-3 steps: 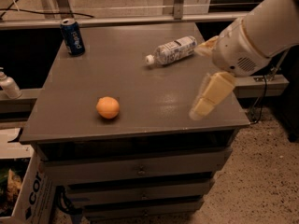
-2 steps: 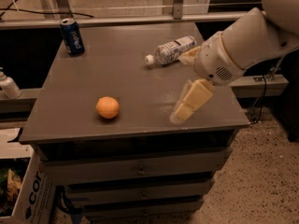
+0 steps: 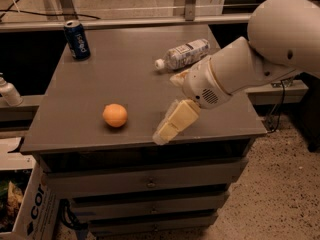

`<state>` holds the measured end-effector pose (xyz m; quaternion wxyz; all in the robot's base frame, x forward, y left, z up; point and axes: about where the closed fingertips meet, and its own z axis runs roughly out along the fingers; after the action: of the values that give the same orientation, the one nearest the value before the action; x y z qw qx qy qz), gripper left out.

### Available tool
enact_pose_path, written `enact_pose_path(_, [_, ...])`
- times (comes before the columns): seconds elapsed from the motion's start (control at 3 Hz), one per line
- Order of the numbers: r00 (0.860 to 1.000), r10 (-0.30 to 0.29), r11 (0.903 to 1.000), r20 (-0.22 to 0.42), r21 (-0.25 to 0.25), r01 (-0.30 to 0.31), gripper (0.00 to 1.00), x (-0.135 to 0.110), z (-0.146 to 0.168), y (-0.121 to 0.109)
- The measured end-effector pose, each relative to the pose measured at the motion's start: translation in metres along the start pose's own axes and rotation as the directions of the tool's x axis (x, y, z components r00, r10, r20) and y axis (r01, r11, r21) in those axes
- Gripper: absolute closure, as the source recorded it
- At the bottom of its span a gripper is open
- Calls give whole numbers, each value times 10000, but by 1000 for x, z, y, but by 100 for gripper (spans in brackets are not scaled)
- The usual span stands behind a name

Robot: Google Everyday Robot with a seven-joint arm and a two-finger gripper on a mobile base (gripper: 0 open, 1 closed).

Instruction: Move orange near pepsi can

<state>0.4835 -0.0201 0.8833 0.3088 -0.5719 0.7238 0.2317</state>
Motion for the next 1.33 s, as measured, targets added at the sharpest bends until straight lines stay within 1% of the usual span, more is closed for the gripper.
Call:
enact_pose_path(0.33, [10000, -2, 10000, 1, 0, 2, 0, 0, 0, 0])
enact_pose_path(0.67, [9987, -216, 9998, 468, -25, 218, 0, -6, 12, 1])
enact_pose_path(1.0, [9904, -550, 9984, 1272, -93, 567, 0, -18, 36, -4])
enact_pose_path(1.33, [9784, -899, 9947, 1863, -324, 976, 0, -30, 63, -5])
